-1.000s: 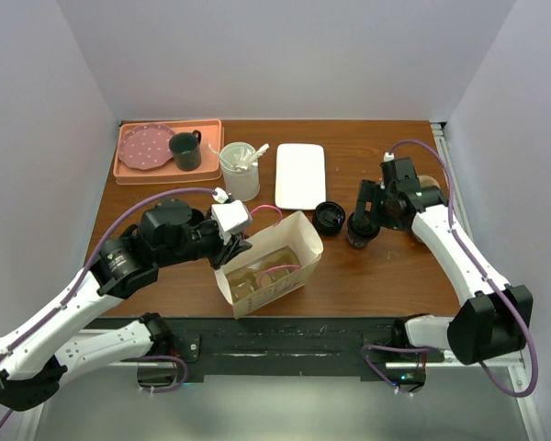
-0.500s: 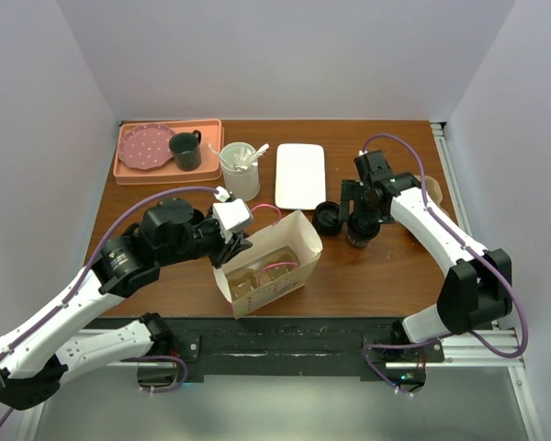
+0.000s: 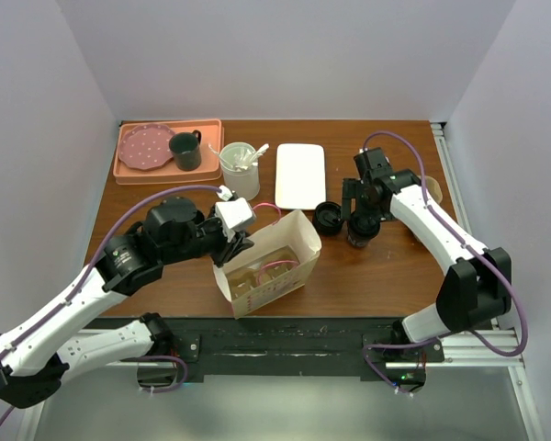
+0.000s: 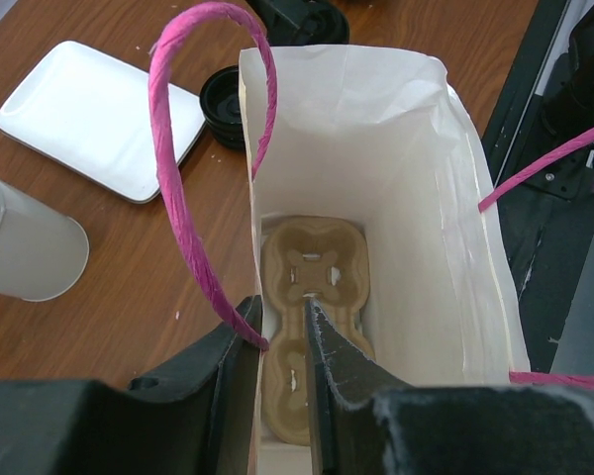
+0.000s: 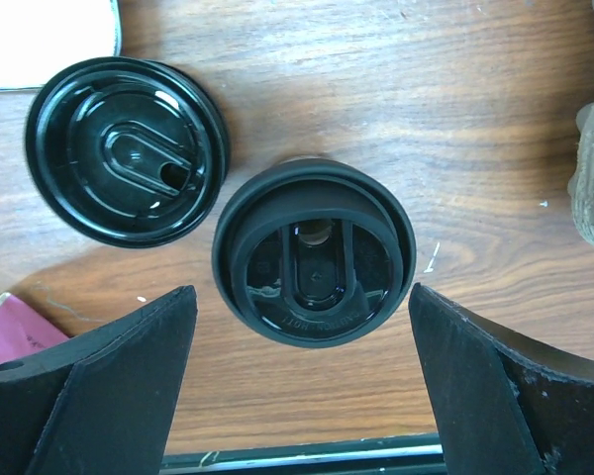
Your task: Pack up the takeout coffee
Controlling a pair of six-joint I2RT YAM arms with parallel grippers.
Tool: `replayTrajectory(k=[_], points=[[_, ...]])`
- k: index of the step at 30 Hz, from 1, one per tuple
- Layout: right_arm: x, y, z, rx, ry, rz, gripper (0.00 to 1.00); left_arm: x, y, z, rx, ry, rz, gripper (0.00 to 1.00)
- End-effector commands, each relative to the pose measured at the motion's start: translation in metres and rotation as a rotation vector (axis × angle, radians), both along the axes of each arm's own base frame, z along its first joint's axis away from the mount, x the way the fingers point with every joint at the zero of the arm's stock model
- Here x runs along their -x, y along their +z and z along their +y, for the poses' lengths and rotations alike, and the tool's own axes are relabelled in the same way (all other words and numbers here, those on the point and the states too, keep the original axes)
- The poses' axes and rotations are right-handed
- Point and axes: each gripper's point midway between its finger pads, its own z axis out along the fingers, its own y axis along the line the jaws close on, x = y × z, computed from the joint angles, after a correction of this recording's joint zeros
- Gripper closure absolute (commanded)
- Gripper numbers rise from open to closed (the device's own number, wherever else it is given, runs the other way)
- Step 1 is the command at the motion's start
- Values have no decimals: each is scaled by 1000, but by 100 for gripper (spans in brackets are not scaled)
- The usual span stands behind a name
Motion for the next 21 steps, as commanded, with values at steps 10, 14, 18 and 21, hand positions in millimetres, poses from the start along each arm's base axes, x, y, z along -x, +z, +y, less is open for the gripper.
replayTrajectory(k=[10, 14, 18, 21], points=[[-6, -8, -4, 48, 9, 19, 11, -6, 26, -7, 52, 6, -52, 71], [-5, -10, -4, 49, 12, 26, 14, -7, 26, -7, 54, 6, -55, 71], [-5, -10, -4, 49, 5, 26, 21, -8, 25, -8, 49, 5, -54, 71], [-3, -14, -5, 52, 4, 36, 22, -9, 23, -8, 43, 3, -56, 71]])
